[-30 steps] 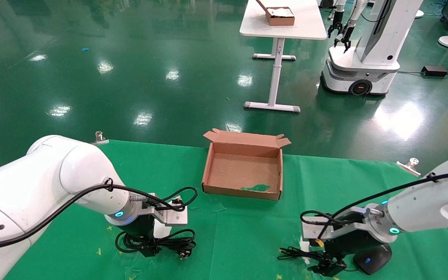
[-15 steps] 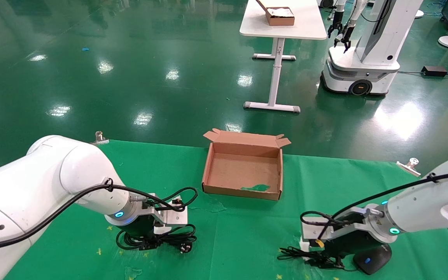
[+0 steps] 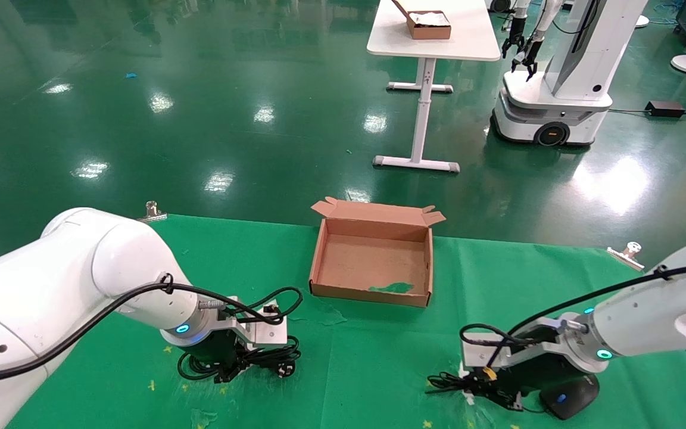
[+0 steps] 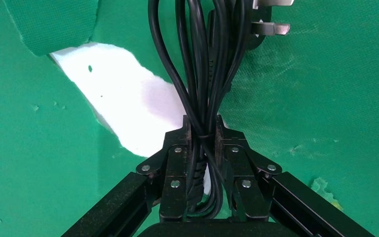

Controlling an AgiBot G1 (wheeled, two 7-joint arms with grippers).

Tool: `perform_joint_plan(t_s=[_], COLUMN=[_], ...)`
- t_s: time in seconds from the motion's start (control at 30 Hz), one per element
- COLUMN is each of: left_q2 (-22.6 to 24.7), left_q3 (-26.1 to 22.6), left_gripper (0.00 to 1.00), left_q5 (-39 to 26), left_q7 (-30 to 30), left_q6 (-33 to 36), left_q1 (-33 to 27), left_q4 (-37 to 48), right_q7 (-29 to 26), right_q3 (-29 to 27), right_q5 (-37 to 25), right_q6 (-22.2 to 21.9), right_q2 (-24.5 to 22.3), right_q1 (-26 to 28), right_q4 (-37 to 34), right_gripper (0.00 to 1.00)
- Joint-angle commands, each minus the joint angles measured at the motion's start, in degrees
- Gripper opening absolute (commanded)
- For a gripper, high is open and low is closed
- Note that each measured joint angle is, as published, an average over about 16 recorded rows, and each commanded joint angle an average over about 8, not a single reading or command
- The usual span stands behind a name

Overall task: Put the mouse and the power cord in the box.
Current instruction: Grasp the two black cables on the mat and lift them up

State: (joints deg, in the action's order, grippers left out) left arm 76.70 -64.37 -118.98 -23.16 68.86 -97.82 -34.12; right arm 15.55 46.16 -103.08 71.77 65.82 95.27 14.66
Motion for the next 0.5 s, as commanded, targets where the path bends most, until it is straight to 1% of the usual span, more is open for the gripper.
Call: perform_joint_plan(t_s=[0.03,0.17,0.27,0.4,0.5], left_q2=[-0.3,-0.1,0.7,1.6,2.0], left_q3=[0.1,1.5,2.3,2.1,0.3], left_gripper=[0.00,0.00,0.00,0.00,0.00], left_q5=[0.2,2.2,3.6,5.7,7.3], left_q7=[0.1,0.0,0.0,0.3,0.8], left_q6=[0.1,-0.6,-3.0,-8.8,-14.4], left_q1=[-0.1,-2.1,-3.7,-5.0,-5.1], left_q4=[-0.4,-2.4,-4.1,-7.3,-10.2], right_q7=[0.0,-0.2,-0.5,-0.8,-1.2], right_q3=[-0.1,-1.2,-2.0,-2.6,-2.7], right_q5=[0.1,1.3,2.0,2.3,2.0], right_q6=[0.0,0.1,0.0,-0.1,0.1], right_q2=[-0.1,-2.4,-4.0,-6.0,-7.5], right_q1=[0.0,2.7,5.0,7.9,9.8], right_q4=[0.0,0.6,1.5,3.0,4.3], right_gripper=[0.00,0.00,0.00,0.00,0.00])
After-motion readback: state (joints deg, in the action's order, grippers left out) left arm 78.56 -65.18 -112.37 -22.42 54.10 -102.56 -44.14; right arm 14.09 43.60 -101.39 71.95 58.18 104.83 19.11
